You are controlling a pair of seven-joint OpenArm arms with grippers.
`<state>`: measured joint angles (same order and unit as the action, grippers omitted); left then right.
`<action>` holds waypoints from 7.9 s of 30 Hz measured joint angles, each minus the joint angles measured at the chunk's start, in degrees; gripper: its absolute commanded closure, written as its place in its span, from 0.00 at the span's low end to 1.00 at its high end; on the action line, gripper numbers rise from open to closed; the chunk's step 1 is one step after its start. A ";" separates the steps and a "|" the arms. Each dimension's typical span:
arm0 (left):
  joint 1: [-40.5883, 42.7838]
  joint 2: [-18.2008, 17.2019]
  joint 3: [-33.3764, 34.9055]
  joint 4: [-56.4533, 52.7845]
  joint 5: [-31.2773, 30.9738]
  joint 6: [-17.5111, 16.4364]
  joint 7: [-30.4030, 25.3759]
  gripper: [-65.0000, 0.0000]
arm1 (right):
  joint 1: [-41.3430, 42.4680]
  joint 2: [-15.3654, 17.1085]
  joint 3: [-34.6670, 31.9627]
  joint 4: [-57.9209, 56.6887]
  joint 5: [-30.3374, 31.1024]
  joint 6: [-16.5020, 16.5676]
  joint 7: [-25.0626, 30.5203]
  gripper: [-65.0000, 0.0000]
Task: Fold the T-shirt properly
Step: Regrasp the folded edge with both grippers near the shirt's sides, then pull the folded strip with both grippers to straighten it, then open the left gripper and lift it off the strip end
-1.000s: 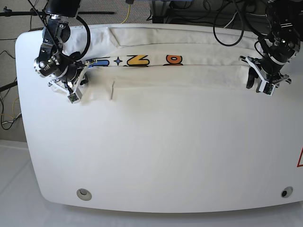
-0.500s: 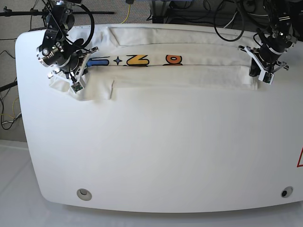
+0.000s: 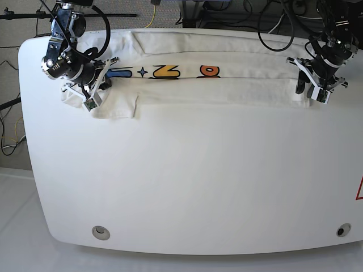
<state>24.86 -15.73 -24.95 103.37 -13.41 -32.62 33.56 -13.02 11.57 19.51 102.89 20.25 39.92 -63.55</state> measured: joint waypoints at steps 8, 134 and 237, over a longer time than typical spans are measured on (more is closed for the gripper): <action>-1.53 0.92 -0.55 -0.28 -0.96 -0.04 2.80 0.61 | -0.33 -0.63 -0.39 0.68 1.68 -0.02 -1.16 1.00; -0.31 2.05 -4.02 -11.85 -1.97 -3.48 -4.48 0.99 | -2.34 0.31 -4.90 -9.66 9.27 0.48 12.55 0.99; -12.28 0.33 -8.22 -7.58 -3.39 -1.90 3.85 0.44 | 12.59 2.97 -6.64 -13.60 1.07 -0.26 13.35 0.98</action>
<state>12.58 -15.40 -33.17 95.79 -16.80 -34.52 37.41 -0.43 14.55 12.86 89.30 21.32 39.66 -50.19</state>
